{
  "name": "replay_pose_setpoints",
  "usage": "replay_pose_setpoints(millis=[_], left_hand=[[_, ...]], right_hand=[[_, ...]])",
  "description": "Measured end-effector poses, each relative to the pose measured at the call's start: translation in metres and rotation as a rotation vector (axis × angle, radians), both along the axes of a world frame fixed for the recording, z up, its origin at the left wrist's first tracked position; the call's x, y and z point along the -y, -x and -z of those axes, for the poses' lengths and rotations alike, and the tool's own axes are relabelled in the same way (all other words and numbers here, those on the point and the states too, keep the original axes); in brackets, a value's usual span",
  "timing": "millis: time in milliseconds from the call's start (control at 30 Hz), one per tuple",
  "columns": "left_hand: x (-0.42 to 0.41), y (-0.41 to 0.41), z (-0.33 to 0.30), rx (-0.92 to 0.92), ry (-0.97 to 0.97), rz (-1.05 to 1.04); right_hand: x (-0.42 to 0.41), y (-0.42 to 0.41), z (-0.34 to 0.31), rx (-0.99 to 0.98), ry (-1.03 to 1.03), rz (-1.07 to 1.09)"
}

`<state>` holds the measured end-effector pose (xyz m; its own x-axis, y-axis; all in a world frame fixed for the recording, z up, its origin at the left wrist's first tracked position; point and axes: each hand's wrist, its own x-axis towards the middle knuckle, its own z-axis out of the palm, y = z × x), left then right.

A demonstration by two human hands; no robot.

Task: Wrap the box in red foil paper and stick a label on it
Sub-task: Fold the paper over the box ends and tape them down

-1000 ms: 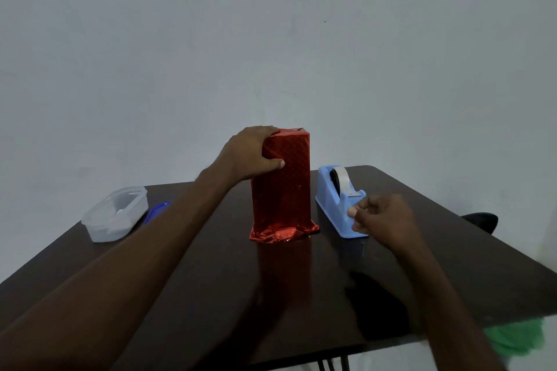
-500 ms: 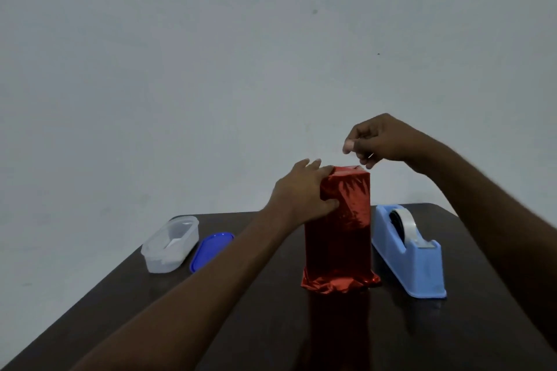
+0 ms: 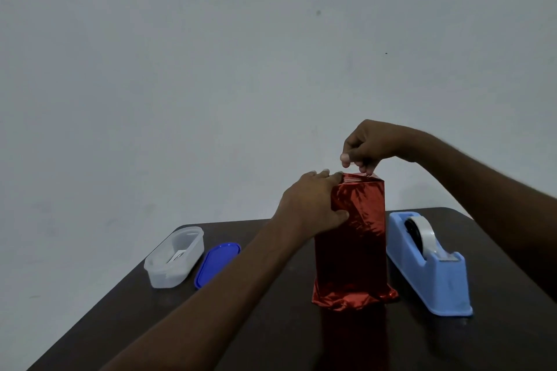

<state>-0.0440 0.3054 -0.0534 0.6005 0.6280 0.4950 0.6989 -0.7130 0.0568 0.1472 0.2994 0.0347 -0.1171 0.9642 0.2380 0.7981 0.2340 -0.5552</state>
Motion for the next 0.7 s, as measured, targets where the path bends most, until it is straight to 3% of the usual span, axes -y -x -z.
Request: replay_pose_setpoints(millis=[700], left_hand=[[0.005, -0.002, -0.003, -0.083, 0.01, -0.023]], right_hand=[[-0.015, 0.008, 0.002, 0.269, 0.068, 0.054]])
